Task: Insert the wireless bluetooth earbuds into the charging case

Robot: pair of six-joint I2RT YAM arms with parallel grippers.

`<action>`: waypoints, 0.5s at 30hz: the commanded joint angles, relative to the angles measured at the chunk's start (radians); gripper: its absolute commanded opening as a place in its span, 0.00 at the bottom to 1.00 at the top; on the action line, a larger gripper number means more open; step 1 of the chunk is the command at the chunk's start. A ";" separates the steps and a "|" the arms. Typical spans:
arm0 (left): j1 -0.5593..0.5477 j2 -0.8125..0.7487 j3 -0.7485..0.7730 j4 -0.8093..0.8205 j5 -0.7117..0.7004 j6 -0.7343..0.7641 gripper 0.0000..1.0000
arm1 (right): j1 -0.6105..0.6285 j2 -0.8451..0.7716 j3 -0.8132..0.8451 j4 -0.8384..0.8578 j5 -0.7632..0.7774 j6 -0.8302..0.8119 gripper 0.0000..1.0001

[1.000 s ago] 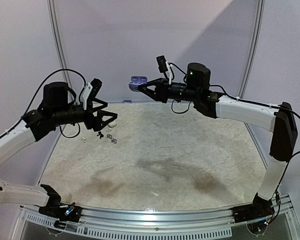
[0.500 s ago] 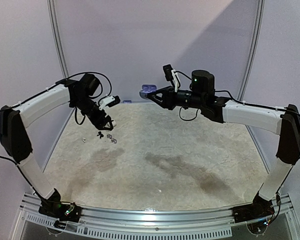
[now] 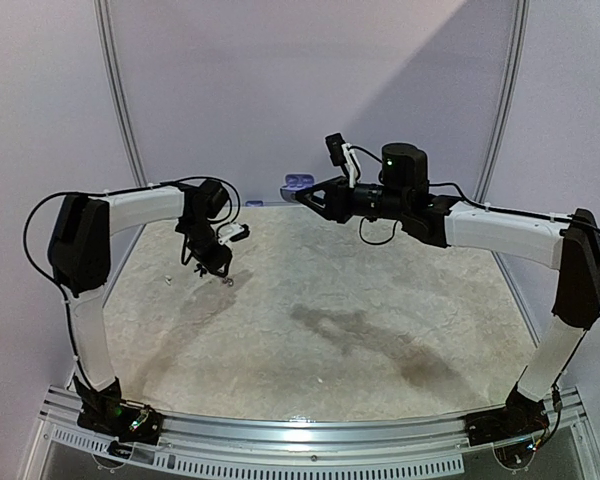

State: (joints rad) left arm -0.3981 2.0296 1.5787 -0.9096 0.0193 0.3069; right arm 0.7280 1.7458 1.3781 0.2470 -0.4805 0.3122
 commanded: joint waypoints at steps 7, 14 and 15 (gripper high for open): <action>0.004 0.086 0.026 0.083 -0.057 -0.018 0.36 | 0.004 -0.008 -0.005 -0.012 0.003 0.017 0.00; 0.005 0.120 0.027 0.089 -0.028 -0.029 0.32 | 0.004 -0.011 -0.005 -0.015 -0.017 -0.003 0.00; 0.005 0.125 0.027 0.090 -0.029 -0.029 0.31 | 0.004 -0.012 -0.007 -0.012 -0.033 -0.012 0.00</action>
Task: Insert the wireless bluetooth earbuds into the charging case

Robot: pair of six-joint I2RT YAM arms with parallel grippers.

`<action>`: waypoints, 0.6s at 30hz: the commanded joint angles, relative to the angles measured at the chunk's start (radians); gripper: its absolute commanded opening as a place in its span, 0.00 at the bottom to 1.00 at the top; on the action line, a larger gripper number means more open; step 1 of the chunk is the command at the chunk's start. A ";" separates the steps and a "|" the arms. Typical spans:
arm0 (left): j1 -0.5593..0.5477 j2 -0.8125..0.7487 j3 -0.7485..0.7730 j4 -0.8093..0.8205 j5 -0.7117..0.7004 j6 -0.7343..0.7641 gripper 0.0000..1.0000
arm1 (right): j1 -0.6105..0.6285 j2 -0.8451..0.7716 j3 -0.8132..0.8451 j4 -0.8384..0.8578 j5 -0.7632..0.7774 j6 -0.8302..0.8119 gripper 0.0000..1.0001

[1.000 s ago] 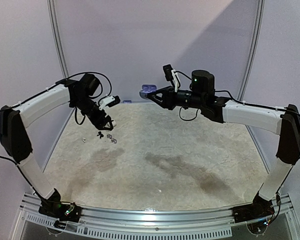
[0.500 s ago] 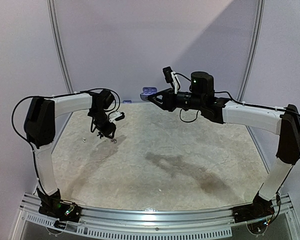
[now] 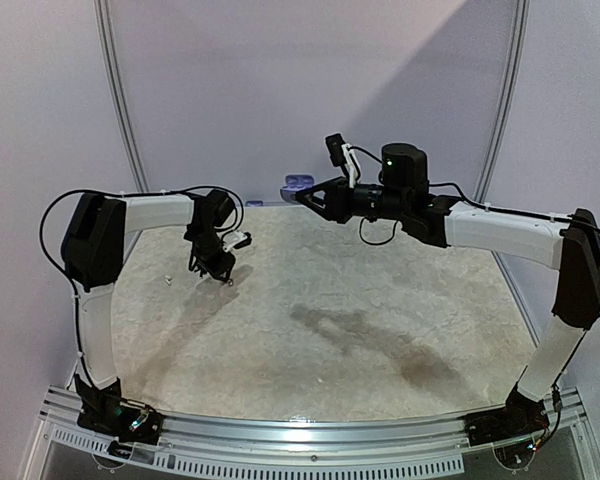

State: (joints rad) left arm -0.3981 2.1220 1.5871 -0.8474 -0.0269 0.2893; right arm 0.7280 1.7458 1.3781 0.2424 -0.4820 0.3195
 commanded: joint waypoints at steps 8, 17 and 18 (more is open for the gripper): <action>0.005 0.035 0.008 0.037 0.019 -0.012 0.30 | 0.022 -0.118 -0.215 0.231 -0.121 -0.254 0.00; 0.007 0.031 0.004 0.043 0.031 -0.002 0.26 | 0.043 -0.157 -0.292 0.313 -0.239 -0.396 0.00; 0.007 0.030 0.005 0.043 0.042 -0.001 0.26 | 0.047 -0.161 -0.296 0.314 -0.247 -0.419 0.00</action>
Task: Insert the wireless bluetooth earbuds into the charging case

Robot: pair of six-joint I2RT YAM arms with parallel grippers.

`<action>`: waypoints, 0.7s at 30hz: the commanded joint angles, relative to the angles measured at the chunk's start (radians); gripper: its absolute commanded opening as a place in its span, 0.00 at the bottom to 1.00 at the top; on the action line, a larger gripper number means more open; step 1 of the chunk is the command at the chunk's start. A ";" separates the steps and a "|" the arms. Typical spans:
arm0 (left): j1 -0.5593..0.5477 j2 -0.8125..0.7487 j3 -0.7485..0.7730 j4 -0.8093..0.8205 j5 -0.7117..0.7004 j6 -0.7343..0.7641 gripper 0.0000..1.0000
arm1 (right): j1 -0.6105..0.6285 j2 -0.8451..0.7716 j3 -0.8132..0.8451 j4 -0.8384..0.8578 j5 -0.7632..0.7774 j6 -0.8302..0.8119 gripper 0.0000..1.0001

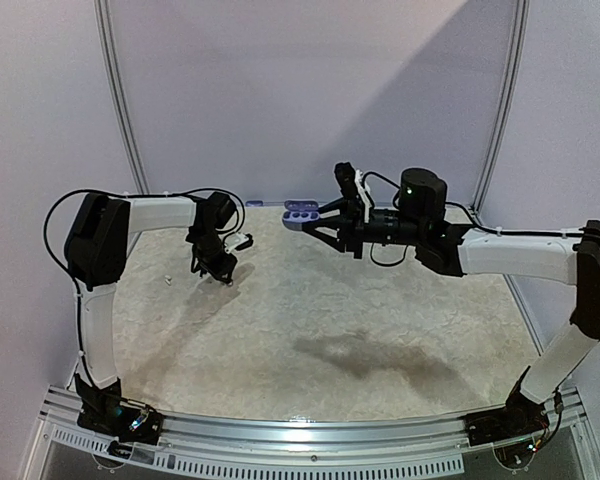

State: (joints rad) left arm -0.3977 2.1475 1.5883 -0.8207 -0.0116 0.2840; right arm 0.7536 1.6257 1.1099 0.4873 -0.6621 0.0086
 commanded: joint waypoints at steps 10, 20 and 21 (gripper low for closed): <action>0.015 -0.005 0.013 0.011 0.040 0.025 0.26 | 0.033 -0.042 -0.011 0.021 -0.064 -0.150 0.00; 0.029 -0.013 0.045 0.003 0.055 0.032 0.26 | 0.033 -0.019 0.024 -0.010 -0.059 -0.137 0.00; 0.030 -0.013 0.047 0.002 0.059 0.032 0.26 | 0.033 -0.018 0.028 -0.015 -0.060 -0.137 0.00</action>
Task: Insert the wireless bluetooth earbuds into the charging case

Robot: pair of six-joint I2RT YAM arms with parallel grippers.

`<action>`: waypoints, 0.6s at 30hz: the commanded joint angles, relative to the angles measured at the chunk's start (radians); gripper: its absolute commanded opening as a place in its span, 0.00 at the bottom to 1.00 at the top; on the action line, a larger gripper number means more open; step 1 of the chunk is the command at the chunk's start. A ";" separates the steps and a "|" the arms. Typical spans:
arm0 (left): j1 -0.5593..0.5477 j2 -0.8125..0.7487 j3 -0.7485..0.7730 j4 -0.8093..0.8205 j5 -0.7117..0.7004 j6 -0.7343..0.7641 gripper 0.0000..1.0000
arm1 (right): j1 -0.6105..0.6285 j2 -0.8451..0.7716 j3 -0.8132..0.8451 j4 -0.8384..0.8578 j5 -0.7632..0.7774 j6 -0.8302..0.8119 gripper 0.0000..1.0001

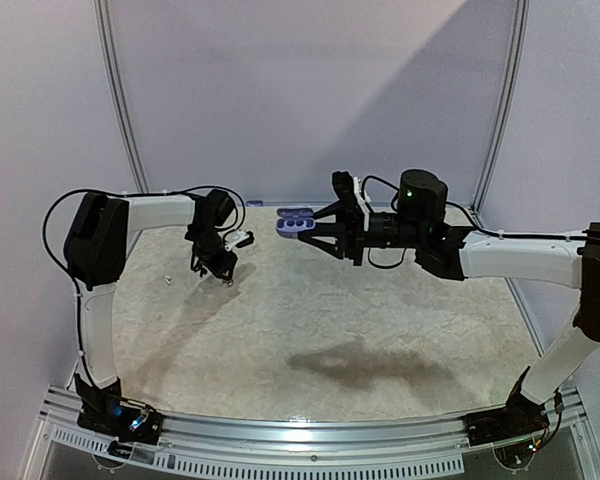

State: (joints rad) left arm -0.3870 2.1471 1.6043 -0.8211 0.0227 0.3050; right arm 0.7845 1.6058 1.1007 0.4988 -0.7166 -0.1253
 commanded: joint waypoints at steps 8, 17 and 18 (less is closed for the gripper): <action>0.022 0.009 0.025 -0.027 0.056 0.007 0.22 | 0.002 0.009 0.046 -0.045 0.000 0.000 0.00; 0.022 0.009 -0.014 -0.029 0.059 0.014 0.20 | 0.002 0.022 0.063 -0.064 0.003 0.003 0.00; 0.022 0.012 -0.014 -0.030 0.059 0.011 0.19 | 0.002 0.023 0.063 -0.066 0.003 0.005 0.00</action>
State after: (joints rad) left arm -0.3756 2.1471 1.6054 -0.8337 0.0677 0.3115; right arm 0.7845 1.6115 1.1305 0.4545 -0.7162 -0.1249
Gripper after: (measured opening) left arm 0.199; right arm 0.287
